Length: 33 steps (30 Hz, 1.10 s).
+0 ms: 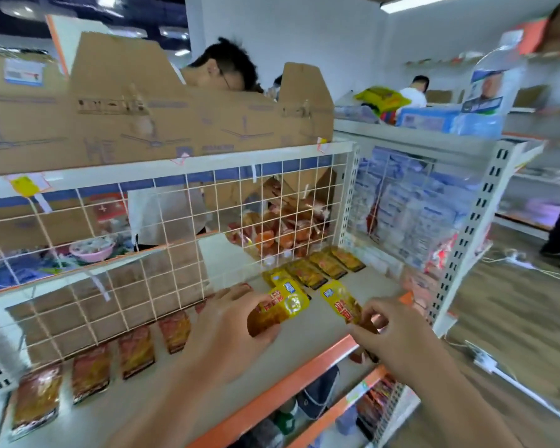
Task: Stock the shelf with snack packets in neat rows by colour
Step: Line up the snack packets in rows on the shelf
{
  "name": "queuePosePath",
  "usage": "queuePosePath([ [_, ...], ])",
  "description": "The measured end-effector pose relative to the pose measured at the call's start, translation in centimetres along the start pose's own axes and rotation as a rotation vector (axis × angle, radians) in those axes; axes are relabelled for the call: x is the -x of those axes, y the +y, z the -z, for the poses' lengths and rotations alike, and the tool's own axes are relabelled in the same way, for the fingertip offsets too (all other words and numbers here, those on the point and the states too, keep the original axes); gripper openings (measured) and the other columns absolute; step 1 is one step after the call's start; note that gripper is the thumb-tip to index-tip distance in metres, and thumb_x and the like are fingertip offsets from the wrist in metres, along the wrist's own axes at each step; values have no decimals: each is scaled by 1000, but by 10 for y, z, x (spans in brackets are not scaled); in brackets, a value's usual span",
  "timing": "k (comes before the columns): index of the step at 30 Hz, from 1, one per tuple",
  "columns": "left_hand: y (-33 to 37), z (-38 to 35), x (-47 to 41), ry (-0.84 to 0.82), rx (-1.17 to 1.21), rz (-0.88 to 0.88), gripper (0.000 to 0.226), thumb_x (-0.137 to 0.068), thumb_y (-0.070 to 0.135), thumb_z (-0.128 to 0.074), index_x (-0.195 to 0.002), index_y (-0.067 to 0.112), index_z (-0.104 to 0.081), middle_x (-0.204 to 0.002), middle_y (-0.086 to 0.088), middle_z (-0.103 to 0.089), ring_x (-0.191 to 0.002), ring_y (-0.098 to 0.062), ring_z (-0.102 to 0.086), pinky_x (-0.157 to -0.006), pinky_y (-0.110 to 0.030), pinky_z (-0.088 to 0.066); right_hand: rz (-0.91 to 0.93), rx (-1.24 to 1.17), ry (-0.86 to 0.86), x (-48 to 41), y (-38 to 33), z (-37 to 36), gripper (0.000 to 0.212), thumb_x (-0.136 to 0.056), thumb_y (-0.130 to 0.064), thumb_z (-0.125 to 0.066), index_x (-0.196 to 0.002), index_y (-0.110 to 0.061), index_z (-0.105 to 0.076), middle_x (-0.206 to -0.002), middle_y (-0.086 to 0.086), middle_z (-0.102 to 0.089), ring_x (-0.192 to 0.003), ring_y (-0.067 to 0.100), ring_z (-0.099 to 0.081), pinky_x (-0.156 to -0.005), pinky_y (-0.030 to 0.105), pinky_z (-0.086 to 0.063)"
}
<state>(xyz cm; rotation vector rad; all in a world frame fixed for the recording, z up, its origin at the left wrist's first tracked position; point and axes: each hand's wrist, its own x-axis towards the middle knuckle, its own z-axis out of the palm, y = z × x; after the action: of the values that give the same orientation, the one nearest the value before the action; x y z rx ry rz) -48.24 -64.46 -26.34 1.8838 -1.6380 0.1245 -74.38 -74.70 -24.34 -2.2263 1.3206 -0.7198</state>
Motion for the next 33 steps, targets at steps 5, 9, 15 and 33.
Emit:
queuePosePath([
  [5,-18,-47,-38,-23,34,22,57,-75,72,-57,-119,39,-71,-116,20,-66,-111,-8,-57,-86,-25,-44,-54,51,-37,-44,19,-12,26,-77,-43,-79,-73,-25,-60,-83,-11,-62,-73,1,-58,-59,16,-41],
  [9,-33,-77,-64,-96,91,39,57,-76,71,-58,-122,38,-69,-113,19,-66,-105,-10,-59,-85,-23,-43,-91,81,-31,-81,40,-31,26,-74,-46,-78,-72,-28,-58,-85,-11,-60,-74,1,-57,-63,25,-42],
  [15,-44,-122,-77,-114,105,110,55,-80,72,-54,-124,40,-64,-121,21,-62,-109,-11,-57,-94,-33,-48,-123,137,-57,-124,71,-59,26,-74,-49,-76,-76,-30,-57,-86,-12,-55,-71,1,-55,-63,25,-45],
  [33,-29,-234,-69,144,81,565,52,-75,55,-66,-124,42,-57,-111,28,-51,-102,6,-46,-87,-7,-37,100,222,-302,-290,126,-145,37,-78,-52,-73,-67,-27,-49,-80,-9,-48,-70,13,-52,-57,29,-42],
])
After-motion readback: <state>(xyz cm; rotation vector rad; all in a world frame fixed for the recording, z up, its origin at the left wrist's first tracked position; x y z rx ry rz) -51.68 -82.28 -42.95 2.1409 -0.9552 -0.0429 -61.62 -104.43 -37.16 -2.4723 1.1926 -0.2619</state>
